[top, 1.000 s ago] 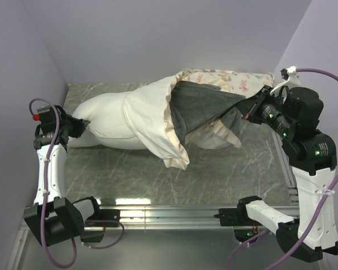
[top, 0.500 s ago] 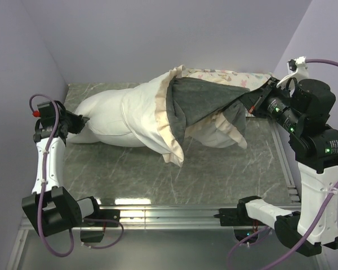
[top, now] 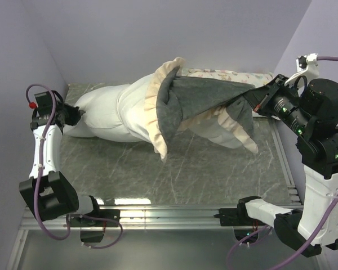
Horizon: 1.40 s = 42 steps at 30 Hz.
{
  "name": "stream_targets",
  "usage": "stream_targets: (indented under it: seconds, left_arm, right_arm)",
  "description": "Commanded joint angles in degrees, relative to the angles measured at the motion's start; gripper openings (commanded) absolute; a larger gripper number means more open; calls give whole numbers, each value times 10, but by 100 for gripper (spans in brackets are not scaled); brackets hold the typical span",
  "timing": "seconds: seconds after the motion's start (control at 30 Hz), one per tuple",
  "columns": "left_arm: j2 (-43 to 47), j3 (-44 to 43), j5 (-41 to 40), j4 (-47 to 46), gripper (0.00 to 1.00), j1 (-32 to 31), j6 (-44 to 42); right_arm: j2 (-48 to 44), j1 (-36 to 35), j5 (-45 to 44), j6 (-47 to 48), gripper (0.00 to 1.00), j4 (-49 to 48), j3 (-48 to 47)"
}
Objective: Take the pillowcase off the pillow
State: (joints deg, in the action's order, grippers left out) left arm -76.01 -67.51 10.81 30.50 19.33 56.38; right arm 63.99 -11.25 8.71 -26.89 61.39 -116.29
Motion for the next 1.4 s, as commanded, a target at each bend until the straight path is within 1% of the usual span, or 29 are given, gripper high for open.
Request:
stream_targets:
  seconds: [0.0, 0.2, 0.33, 0.43, 0.77, 0.97, 1.07, 1.13, 1.37]
  left_arm:
    - [-26, -51, -166, -58, 0, 44, -29]
    - [-61, -90, -163, -48, 0, 42, -45]
    - [-81, -100, -173, -43, 0, 42, -54]
    - [-94, -102, -171, -45, 0, 42, -51]
    - [-148, -135, -180, -34, 0, 42, -57]
    - [-163, -155, -185, -24, 0, 40, -57]
    - [-159, -152, -192, -23, 0, 37, -55]
    - [-159, -150, -195, -23, 0, 34, -53]
    - [-172, -155, -205, -11, 0, 31, -51]
  right_arm:
    - [-31, 29, -91, 16, 0, -115, -46]
    - [-44, 29, -85, 11, 0, -134, -15]
    - [-44, 29, -107, 17, 0, -123, -36]
    - [-38, 29, -100, 15, 0, -115, -59]
    - [-53, 29, -103, 18, 0, -109, -68]
    - [-68, 29, -91, 13, 0, -124, -32]
    - [-73, 30, -89, 11, 0, -130, -28]
    - [-74, 29, -77, 11, 0, -130, -34]
    - [-76, 29, -84, 17, 0, -106, -82]
